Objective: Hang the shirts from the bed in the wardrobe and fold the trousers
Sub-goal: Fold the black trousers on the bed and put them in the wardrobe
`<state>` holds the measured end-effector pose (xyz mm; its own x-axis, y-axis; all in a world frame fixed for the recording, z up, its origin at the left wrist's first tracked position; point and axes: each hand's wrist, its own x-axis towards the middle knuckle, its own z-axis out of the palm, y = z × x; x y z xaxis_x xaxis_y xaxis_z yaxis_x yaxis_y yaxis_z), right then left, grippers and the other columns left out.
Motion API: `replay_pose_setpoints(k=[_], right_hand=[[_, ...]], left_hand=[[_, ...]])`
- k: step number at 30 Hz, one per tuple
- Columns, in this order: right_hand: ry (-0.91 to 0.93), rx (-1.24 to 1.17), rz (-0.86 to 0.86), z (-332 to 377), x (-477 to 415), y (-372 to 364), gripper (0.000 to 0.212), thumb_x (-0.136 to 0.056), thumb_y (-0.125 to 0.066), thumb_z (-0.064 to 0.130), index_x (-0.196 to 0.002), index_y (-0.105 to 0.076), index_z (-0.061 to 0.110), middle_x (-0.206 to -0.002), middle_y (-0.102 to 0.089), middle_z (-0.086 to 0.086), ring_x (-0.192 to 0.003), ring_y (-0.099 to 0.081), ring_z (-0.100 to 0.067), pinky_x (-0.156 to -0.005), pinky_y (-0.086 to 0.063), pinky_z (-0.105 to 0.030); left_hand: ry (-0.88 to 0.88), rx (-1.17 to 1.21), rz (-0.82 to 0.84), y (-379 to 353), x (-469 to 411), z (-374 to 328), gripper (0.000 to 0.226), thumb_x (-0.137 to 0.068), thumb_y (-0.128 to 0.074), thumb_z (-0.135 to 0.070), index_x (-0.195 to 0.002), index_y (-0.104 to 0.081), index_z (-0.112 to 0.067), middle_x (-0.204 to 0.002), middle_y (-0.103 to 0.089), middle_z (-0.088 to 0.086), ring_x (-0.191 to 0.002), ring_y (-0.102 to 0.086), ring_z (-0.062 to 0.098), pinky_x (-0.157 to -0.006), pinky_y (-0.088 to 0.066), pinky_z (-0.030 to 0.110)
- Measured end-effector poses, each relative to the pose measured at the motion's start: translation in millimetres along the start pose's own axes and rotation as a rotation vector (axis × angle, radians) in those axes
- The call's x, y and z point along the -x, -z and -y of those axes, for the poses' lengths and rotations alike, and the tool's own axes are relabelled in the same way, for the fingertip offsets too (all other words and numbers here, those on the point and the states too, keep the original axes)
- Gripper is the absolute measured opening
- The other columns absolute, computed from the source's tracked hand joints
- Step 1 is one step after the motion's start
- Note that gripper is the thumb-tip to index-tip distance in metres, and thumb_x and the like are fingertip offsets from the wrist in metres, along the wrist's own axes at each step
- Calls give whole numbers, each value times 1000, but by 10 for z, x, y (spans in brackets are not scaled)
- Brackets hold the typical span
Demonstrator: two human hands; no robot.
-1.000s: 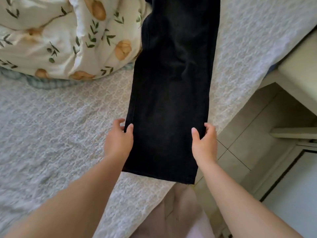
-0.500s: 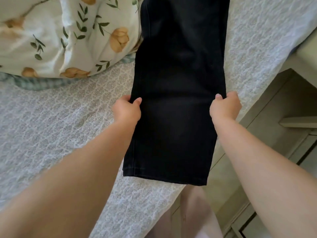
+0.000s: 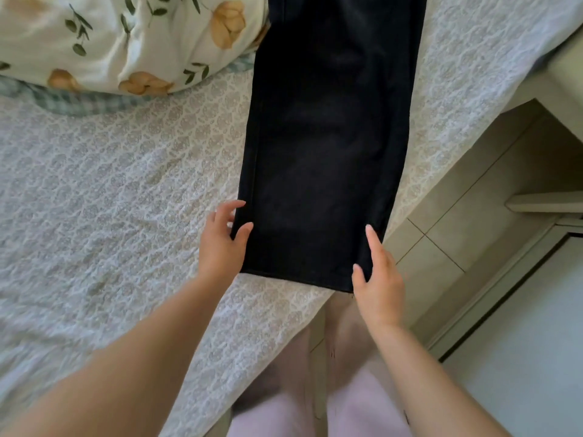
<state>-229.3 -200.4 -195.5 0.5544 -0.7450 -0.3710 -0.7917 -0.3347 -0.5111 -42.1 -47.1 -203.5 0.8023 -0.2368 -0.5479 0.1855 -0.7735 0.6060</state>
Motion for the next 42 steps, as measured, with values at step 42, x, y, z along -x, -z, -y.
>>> replay_pose_setpoints(k=[42], right_hand=[[56, 192, 563, -67, 402, 730, 38, -88, -51, 6, -124, -60, 14, -108, -68, -9, -98, -61, -28, -71, -39, -26]], left_hand=[[-86, -401, 389, 607, 634, 219, 19, -102, -34, -31, -86, -42, -25, -74, -55, 2, -59, -46, 14, -51, -35, 26]])
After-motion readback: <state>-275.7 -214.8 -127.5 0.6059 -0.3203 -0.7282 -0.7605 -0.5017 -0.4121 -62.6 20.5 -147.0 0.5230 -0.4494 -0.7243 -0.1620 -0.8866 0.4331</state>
